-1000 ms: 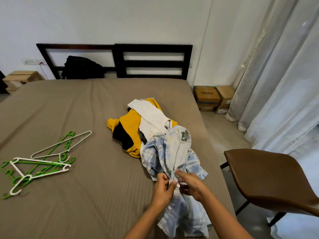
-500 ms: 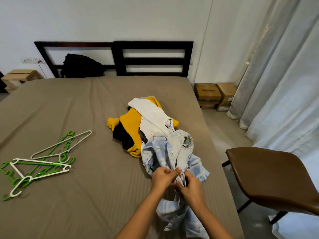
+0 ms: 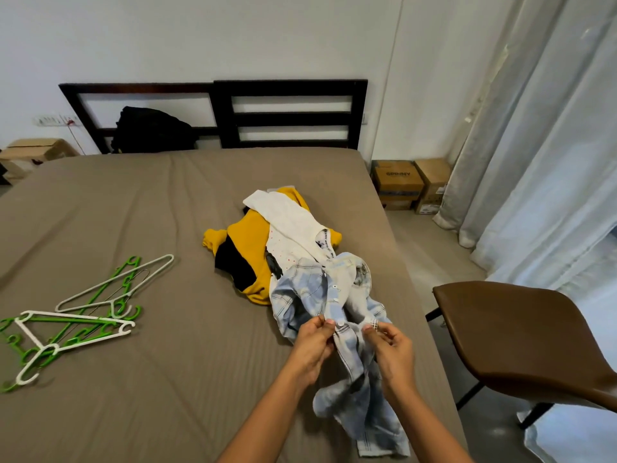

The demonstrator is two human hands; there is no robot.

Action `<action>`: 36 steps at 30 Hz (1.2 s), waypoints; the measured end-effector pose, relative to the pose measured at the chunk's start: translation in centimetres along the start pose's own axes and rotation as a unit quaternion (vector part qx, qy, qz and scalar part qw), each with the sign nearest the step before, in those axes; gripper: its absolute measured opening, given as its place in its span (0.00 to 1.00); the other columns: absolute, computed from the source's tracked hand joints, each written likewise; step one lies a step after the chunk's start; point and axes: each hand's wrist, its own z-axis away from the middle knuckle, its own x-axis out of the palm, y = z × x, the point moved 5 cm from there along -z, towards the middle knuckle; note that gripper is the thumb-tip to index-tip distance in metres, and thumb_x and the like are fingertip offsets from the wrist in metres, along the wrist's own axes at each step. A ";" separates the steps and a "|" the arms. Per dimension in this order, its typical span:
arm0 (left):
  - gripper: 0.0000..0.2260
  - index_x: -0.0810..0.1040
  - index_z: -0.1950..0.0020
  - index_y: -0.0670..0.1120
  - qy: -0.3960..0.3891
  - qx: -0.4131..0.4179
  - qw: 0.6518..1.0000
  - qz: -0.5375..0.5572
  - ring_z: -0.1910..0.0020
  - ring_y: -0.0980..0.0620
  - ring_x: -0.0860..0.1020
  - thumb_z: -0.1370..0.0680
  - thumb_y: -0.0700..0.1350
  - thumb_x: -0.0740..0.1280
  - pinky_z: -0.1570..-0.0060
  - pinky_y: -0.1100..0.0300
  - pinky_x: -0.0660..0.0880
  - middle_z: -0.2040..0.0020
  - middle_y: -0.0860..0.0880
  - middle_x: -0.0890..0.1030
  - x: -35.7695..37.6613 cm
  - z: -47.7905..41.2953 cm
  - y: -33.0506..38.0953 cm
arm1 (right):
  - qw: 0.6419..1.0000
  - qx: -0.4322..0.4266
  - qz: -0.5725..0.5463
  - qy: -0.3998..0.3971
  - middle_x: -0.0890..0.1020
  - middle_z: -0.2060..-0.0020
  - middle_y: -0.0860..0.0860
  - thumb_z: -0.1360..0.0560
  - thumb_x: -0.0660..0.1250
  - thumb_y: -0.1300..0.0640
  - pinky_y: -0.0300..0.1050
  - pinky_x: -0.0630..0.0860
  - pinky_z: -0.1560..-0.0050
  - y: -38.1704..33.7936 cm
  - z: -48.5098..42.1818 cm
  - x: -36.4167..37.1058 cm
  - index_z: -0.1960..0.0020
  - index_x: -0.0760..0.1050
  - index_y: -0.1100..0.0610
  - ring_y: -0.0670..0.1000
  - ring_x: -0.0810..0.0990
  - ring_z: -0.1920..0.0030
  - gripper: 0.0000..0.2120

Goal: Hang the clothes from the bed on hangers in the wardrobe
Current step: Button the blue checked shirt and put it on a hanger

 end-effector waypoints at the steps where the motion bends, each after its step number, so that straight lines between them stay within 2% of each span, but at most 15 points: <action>1: 0.07 0.77 0.49 0.39 -0.006 0.000 1.000 0.003 0.61 0.54 0.82 0.20 0.36 0.60 0.59 0.62 0.80 0.59 0.46 0.84 0.1 0.1 0.1 | 1.000 0.006 -0.015 0.006 0.83 0.63 0.56 0.28 0.71 0.63 0.42 0.77 0.60 -0.1 -0.1 0.0 0.55 0.80 0.62 0.52 0.79 0.62 0.04; 5: 0.05 0.78 0.51 0.39 -0.020 -0.001 1.000 0.016 0.64 0.52 0.83 0.21 0.36 0.62 0.60 0.60 0.81 0.61 0.45 0.84 0.6 0.7 0.4 | 1.000 0.005 -0.030 0.001 0.84 0.58 0.56 0.28 0.71 0.63 0.47 0.79 0.53 -0.4 -0.3 0.3 0.53 0.81 0.61 0.55 0.82 0.56 0.04; 10: 0.07 0.79 0.46 0.37 -0.030 0.020 0.999 -0.009 0.61 0.52 0.83 0.24 0.35 0.67 0.58 0.59 0.81 0.58 0.45 0.84 0.8 1.3 0.6 | 0.998 -0.035 -0.022 -0.039 0.85 0.60 0.53 0.27 0.70 0.63 0.46 0.79 0.53 -1.0 0.2 0.6 0.55 0.82 0.59 0.52 0.83 0.56 0.03; 15: 0.05 0.78 0.50 0.37 0.004 0.074 0.993 -0.095 0.73 0.58 0.78 0.26 0.35 0.69 0.72 0.67 0.73 0.70 0.50 0.81 0.5 1.6 1.0 | 0.992 -0.110 0.037 -0.049 0.85 0.63 0.50 0.30 0.74 0.60 0.42 0.79 0.59 -1.7 0.5 0.4 0.55 0.83 0.56 0.49 0.83 0.61 0.04; 18: 0.06 0.79 0.50 0.38 0.023 0.104 0.985 -0.134 0.66 0.54 0.81 0.27 0.36 0.70 0.68 0.64 0.75 0.61 0.44 0.84 0.3 1.5 1.3 | 0.983 -0.157 0.085 -0.038 0.84 0.60 0.49 0.30 0.74 0.58 0.44 0.79 0.57 -1.7 0.8 0.3 0.54 0.83 0.55 0.49 0.83 0.59 0.05; 21: 0.07 0.79 0.50 0.39 0.029 0.119 0.981 -0.151 0.64 0.53 0.82 0.27 0.36 0.70 0.64 0.63 0.76 0.58 0.43 0.84 0.2 1.3 1.4 | 0.976 -0.181 0.113 -0.041 0.84 0.58 0.49 0.30 0.74 0.60 0.44 0.80 0.56 -1.9 1.0 0.5 0.54 0.83 0.55 0.47 0.83 0.57 0.06; 23: 0.07 0.79 0.49 0.38 0.020 0.124 0.981 -0.150 0.62 0.52 0.82 0.27 0.35 0.69 0.61 0.61 0.78 0.58 0.42 0.84 0.1 1.3 1.4 | 0.975 -0.176 0.120 -0.058 0.84 0.59 0.48 0.30 0.74 0.61 0.39 0.79 0.55 -2.3 1.0 0.8 0.55 0.82 0.52 0.45 0.82 0.58 0.07; 27: 0.05 0.79 0.52 0.39 0.004 0.131 0.981 -0.146 0.64 0.54 0.82 0.26 0.33 0.67 0.60 0.62 0.79 0.59 0.44 0.84 0.1 1.4 1.4 | 0.978 -0.147 0.119 -0.090 0.84 0.63 0.43 0.30 0.74 0.62 0.34 0.78 0.59 -2.9 1.0 1.1 0.58 0.81 0.47 0.42 0.82 0.60 0.10; 29: 0.05 0.79 0.52 0.40 -0.002 0.134 0.981 -0.140 0.63 0.53 0.82 0.25 0.32 0.67 0.58 0.61 0.79 0.57 0.42 0.84 0.2 1.4 1.4 | 0.979 -0.131 0.106 -0.114 0.84 0.65 0.43 0.30 0.73 0.63 0.32 0.76 0.63 -3.1 1.1 1.1 0.59 0.81 0.49 0.42 0.82 0.63 0.08; 32: 0.06 0.79 0.50 0.38 -0.003 0.142 0.980 -0.139 0.59 0.50 0.83 0.25 0.32 0.67 0.53 0.57 0.80 0.54 0.40 0.84 0.2 1.4 1.4 | 0.979 -0.106 0.095 -0.146 0.84 0.67 0.49 0.28 0.72 0.63 0.35 0.75 0.66 -3.2 0.9 1.2 0.59 0.82 0.57 0.45 0.82 0.66 0.03; 36: 0.06 0.79 0.50 0.38 -0.003 0.152 0.975 -0.161 0.61 0.52 0.83 0.26 0.33 0.68 0.56 0.60 0.79 0.58 0.43 0.84 0.3 1.4 1.6 | 0.975 -0.098 0.117 -0.163 0.82 0.70 0.51 0.28 0.71 0.62 0.38 0.75 0.67 -3.0 0.6 1.3 0.62 0.82 0.58 0.48 0.81 0.69 0.04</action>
